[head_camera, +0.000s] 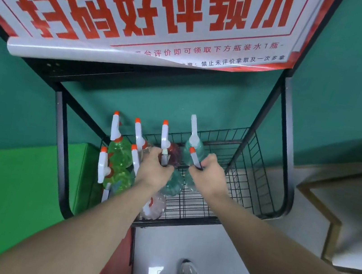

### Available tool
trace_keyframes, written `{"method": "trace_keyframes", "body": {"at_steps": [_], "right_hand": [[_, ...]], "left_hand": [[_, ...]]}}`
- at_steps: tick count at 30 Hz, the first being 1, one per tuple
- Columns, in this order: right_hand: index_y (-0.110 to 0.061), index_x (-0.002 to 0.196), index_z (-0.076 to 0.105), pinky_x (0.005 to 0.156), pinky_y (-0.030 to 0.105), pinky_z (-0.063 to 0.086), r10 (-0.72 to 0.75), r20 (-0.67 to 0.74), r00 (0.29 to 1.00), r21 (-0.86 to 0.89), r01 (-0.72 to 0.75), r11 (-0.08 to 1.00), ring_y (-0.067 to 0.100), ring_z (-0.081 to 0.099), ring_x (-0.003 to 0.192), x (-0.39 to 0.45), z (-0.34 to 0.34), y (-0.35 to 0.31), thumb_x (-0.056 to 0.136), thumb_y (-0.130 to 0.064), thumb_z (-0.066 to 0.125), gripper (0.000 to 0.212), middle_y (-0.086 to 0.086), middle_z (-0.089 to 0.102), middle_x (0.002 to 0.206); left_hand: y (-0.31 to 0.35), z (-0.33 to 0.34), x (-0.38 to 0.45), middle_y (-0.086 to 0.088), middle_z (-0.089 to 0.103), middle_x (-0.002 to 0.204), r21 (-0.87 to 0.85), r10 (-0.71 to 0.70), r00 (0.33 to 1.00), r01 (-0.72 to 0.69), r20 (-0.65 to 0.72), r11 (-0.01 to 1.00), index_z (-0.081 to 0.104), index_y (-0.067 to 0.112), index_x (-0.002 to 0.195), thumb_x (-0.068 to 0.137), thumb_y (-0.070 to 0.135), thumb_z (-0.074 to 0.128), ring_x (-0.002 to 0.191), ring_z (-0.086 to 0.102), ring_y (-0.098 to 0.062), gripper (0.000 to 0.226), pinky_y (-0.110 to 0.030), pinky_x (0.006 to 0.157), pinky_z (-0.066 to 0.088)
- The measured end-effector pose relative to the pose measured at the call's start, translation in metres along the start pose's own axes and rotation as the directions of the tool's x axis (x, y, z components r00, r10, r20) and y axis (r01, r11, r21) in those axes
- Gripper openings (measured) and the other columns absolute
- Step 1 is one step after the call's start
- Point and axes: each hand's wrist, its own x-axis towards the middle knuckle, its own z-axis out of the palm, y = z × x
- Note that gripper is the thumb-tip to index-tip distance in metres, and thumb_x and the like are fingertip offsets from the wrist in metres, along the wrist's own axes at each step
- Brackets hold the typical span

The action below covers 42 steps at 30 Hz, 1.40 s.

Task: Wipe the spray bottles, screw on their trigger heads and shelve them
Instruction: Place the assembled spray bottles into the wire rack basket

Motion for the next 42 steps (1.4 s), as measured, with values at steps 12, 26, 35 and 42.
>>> {"method": "trace_keyframes", "body": {"at_steps": [12,26,35,42], "right_hand": [[-0.019,0.131,0.04,0.067,0.034,0.049,-0.05,-0.084,0.995,-0.127,0.039,0.991,0.019,0.063,0.085,-0.03,-0.024,-0.001,0.093,-0.04,0.067,0.052,0.0,0.057,0.116],[-0.026,0.118,0.05,0.076,0.034,0.051,-0.292,0.139,0.946,-0.183,0.314,0.932,0.017,0.064,0.085,-0.263,0.133,-0.05,0.096,-0.04,0.056,0.027,-0.005,0.063,0.102],[-0.03,0.116,0.053,0.067,0.034,0.058,-0.213,0.598,0.773,-0.362,0.497,0.788,0.02,0.071,0.071,-0.373,0.322,-0.057,0.091,-0.054,0.058,0.035,0.002,0.073,0.087],[-0.032,0.148,0.037,0.074,0.033,0.054,-0.248,0.711,0.658,-0.363,0.646,0.672,0.025,0.067,0.09,-0.406,0.413,-0.06,0.095,-0.041,0.06,0.059,0.005,0.068,0.105]], "left_hand": [[0.007,-0.032,-0.022,0.009,0.06,0.087,0.12,0.102,0.993,-0.11,0.066,0.987,0.058,0.013,0.134,0.096,0.013,0.064,0.069,0.056,-0.003,0.038,-0.013,0.055,0.042],[-0.197,-0.174,-0.186,0.005,0.057,0.083,-0.039,0.182,0.966,-0.192,-0.187,0.981,0.057,0.029,0.107,0.093,0.021,0.066,0.08,0.057,-0.023,0.018,-0.032,0.074,0.042],[-0.429,-0.272,-0.298,-0.001,0.064,0.091,-0.031,-0.103,0.95,0.098,-0.296,0.995,0.061,0.015,0.125,0.099,0.018,0.062,0.058,0.054,-0.018,0.027,-0.023,0.05,0.04],[-0.519,-0.276,-0.357,0.013,0.057,0.09,0.125,-0.156,0.929,0.209,-0.336,0.97,0.061,0.025,0.12,0.099,0.03,0.066,0.066,0.06,-0.01,0.022,-0.019,0.052,0.044]]}}
